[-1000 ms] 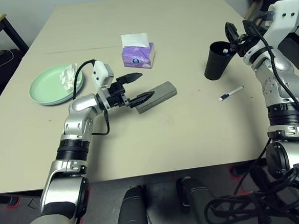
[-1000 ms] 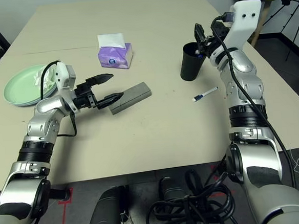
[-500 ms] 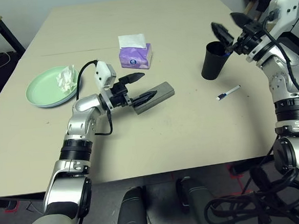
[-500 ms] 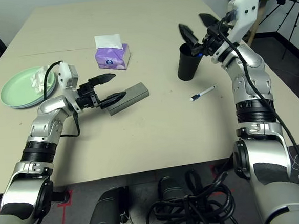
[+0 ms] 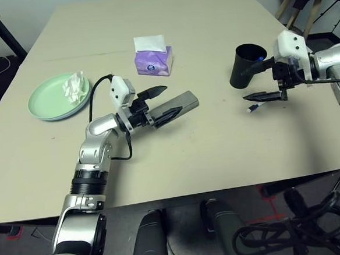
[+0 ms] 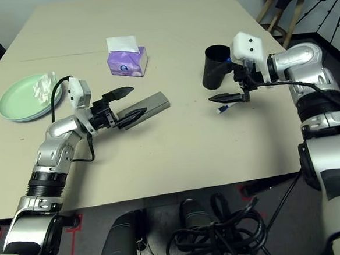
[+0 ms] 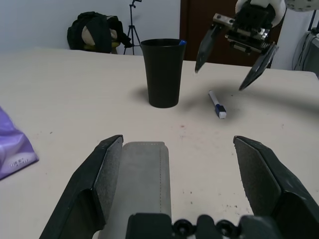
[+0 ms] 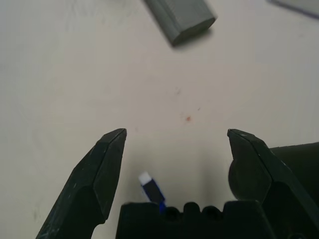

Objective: Organize and tidy the items on the table.

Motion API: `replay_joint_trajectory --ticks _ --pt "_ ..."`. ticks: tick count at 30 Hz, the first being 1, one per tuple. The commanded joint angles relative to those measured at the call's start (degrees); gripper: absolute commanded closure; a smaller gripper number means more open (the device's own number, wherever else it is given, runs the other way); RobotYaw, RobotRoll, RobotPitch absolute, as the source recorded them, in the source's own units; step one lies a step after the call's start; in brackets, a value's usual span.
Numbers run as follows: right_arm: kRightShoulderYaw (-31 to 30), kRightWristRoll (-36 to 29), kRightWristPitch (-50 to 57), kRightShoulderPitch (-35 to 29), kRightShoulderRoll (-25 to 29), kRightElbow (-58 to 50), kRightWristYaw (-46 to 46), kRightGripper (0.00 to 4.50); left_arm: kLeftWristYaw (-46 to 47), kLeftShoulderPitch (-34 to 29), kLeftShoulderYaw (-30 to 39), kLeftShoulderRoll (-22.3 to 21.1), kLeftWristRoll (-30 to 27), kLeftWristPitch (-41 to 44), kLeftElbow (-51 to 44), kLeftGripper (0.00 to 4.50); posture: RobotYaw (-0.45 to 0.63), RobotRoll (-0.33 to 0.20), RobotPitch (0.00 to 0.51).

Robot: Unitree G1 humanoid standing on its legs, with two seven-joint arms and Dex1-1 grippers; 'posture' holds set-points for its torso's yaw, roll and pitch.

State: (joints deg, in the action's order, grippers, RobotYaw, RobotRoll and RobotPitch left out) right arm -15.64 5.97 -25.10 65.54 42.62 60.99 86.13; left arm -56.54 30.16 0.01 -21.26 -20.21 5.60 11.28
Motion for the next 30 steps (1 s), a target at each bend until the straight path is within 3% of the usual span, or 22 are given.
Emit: replay_joint_trajectory --ticks 1,17,30 --pt "-3.0 5.7 -7.8 2.6 0.8 4.5 -0.8 0.03 0.7 -1.9 -0.2 -0.3 -0.6 1.2 -3.3 0.0 0.11 0.0 0.229" --pt "-12.7 24.2 -18.8 10.9 3.1 12.1 -8.5 0.03 -1.6 -2.2 -2.8 -4.5 1.3 1.1 -5.7 0.0 0.1 0.0 0.258" --pt "-16.4 31.4 -22.6 12.4 1.7 14.1 -15.7 0.03 -1.4 -2.6 -2.7 -4.3 0.9 1.3 -6.2 0.0 0.12 0.0 0.265"
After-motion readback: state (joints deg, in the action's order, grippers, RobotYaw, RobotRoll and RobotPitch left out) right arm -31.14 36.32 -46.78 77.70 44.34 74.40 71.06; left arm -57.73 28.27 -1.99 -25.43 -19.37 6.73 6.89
